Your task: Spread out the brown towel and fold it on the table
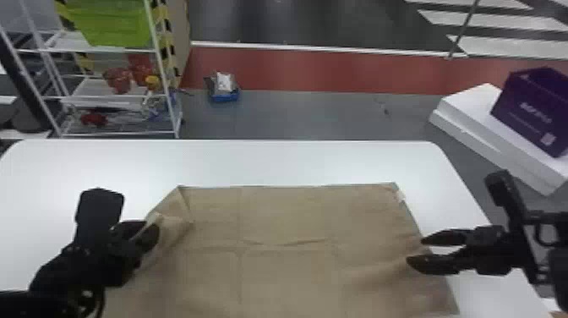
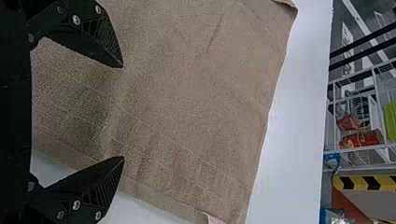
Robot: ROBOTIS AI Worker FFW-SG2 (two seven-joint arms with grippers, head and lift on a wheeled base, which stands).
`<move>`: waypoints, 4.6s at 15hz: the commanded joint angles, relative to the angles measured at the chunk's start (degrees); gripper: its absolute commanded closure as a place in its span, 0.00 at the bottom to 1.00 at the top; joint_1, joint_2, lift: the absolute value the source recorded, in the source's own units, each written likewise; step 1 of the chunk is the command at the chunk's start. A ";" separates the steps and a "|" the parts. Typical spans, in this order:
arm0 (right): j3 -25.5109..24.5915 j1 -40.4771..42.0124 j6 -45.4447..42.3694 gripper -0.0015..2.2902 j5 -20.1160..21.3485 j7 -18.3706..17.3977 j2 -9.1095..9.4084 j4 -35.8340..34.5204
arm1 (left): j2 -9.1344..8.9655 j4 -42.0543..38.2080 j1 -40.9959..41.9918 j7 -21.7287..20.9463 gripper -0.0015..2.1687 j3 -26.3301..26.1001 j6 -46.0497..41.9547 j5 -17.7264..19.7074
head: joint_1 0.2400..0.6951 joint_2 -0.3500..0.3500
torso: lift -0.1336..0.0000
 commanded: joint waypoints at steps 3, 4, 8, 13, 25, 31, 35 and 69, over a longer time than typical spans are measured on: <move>-0.08 -0.03 -0.97 0.09 -0.03 0.19 -0.01 0.77 | 0.00 -0.31 0.17 0.15 0.53 0.09 0.00 -0.01 | 1.00 0.36 | 0.07; -0.08 -0.21 -0.97 0.09 -0.03 0.19 -0.09 1.03 | 0.00 -0.83 0.70 0.42 0.53 0.18 0.00 0.08 | 1.00 0.36 | 0.07; 0.09 -0.38 -1.85 0.09 -0.03 0.19 -0.18 2.09 | -0.15 -6.99 2.63 0.51 0.53 0.88 0.17 0.96 | 1.00 0.36 | 0.07; 0.09 -0.03 -1.67 0.09 -0.03 0.19 -0.09 1.91 | -0.15 -8.31 -1.24 1.30 0.53 4.04 1.05 2.63 | 1.00 0.39 | 0.07; -1.31 1.20 -0.62 0.09 -0.11 0.19 -0.09 -1.16 | 0.70 21.67 -19.34 8.59 0.37 13.54 -0.88 -1.68 | 1.00 0.59 | 0.07; -2.02 0.76 -1.50 0.09 -1.34 0.19 0.52 -1.25 | 0.00 6.99 -9.41 8.33 0.01 16.70 -0.53 -1.59 | 1.00 0.68 | 0.07; -2.98 -2.05 5.53 0.09 -3.45 0.19 1.05 -5.47 | -0.15 4.44 -7.39 4.55 0.01 15.29 -0.53 1.05 | 1.00 0.69 | 0.07; -9.40 -7.68 5.36 0.09 -2.40 0.19 -1.41 2.88 | 8.61 40.74 -33.67 -21.99 0.28 13.01 -3.87 -16.62 | 1.00 0.52 | 0.07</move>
